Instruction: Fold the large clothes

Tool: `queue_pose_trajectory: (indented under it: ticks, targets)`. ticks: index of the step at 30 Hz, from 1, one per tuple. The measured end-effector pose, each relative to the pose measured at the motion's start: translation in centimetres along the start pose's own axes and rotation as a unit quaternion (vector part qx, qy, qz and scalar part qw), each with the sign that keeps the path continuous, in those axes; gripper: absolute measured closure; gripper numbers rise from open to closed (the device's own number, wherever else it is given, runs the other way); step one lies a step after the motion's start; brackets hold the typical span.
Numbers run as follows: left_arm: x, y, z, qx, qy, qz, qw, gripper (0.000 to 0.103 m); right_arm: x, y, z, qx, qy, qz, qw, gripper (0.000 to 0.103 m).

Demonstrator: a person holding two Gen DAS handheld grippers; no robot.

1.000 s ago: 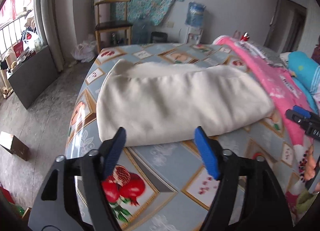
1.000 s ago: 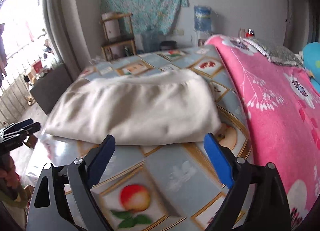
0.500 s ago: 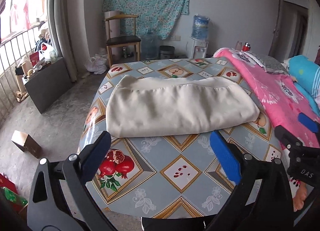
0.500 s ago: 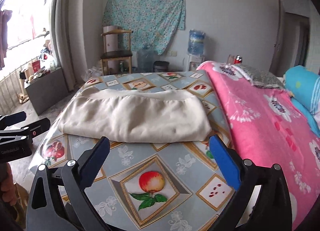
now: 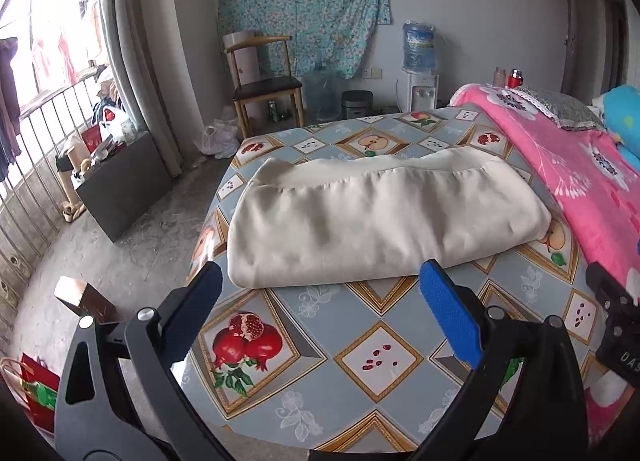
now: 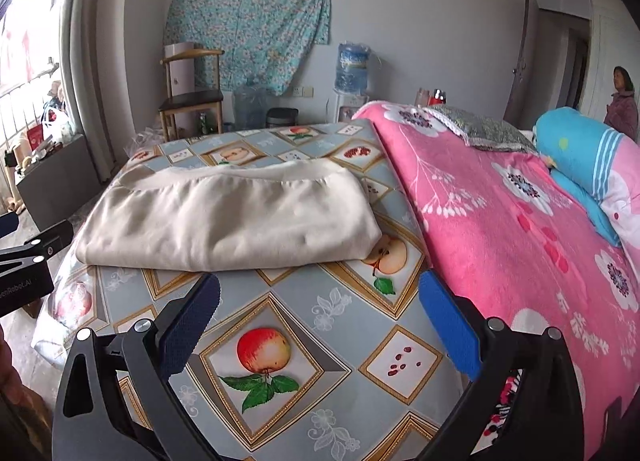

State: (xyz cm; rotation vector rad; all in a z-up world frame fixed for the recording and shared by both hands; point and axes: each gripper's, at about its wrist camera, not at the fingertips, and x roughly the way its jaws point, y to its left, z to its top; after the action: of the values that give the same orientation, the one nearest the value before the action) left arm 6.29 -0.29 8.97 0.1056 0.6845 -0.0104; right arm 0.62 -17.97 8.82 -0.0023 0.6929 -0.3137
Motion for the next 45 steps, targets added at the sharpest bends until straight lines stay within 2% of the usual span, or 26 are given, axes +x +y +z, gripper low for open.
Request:
queue_pose_trajectory:
  ticks: [2,6,10,19,26,45]
  targets:
    - [0.5,-0.1,-0.1,-0.008,0.01,-0.006,0.9999,0.007,0.9,-0.1,-0.2,0.004,0.018,0.004,1.0,0.006]
    - [2.0,-0.6,-0.4,-0.004,0.039,0.014,0.9991,0.007,2.7,-0.2,-0.6,0.019,0.059,0.023,0.998,0.006]
    - [4.1,-0.8,-1.3,-0.01,0.092,0.01,0.9956,0.007,4.2,0.3,-1.3,0.021,0.096,0.03,0.995,0.006]
    - [6.1,-0.4,-2.5,-0.04,0.152,-0.017,0.9874,0.007,5.1,1.5,-2.0,0.001,0.119,0.028,0.992,0.006]
    - [6.8,-0.4,-2.4,-0.046,0.166,-0.021,0.9848,0.007,5.5,1.9,-1.8,-0.008,0.126,0.032,0.991,0.006]
    - [6.2,-0.9,-1.9,-0.04,0.155,-0.033,0.9865,0.007,5.2,2.0,-1.1,-0.012,0.117,0.015,0.993,0.006]
